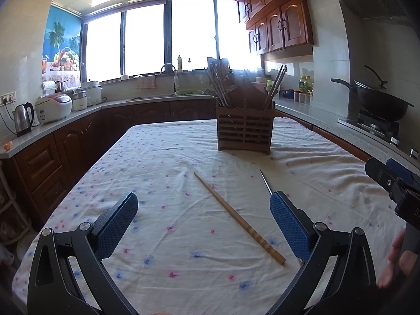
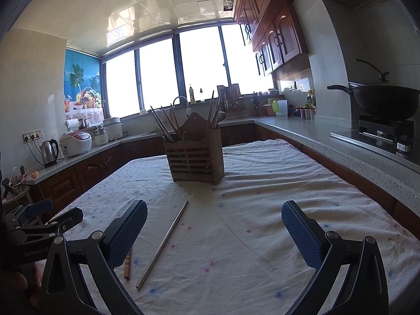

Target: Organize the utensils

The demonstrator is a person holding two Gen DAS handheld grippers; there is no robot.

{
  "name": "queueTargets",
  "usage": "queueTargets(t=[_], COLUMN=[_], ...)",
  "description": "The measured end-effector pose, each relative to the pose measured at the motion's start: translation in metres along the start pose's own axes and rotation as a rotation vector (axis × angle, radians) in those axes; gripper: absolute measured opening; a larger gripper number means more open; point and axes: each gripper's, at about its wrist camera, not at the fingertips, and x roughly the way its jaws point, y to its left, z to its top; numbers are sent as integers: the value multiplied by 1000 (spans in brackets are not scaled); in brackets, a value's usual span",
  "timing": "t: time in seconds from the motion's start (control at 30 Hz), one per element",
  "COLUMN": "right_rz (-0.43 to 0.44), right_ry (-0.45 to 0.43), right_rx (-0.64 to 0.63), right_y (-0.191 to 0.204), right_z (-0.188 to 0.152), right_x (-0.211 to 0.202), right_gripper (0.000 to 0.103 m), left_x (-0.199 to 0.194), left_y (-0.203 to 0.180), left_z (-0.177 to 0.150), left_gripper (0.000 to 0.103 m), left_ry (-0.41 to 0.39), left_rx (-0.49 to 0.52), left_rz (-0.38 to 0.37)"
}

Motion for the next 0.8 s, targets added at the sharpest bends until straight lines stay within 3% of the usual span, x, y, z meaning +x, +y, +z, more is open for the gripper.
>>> queueTargets(t=[0.8], right_rz=[0], right_ry=[9], right_rx=[-5], right_y=[0], right_z=[0], right_x=[3], right_gripper=[103], left_x=[0], left_y=[3], left_z=[1], left_gripper=[103], left_ry=[5], left_rx=[-10], left_rz=[-16])
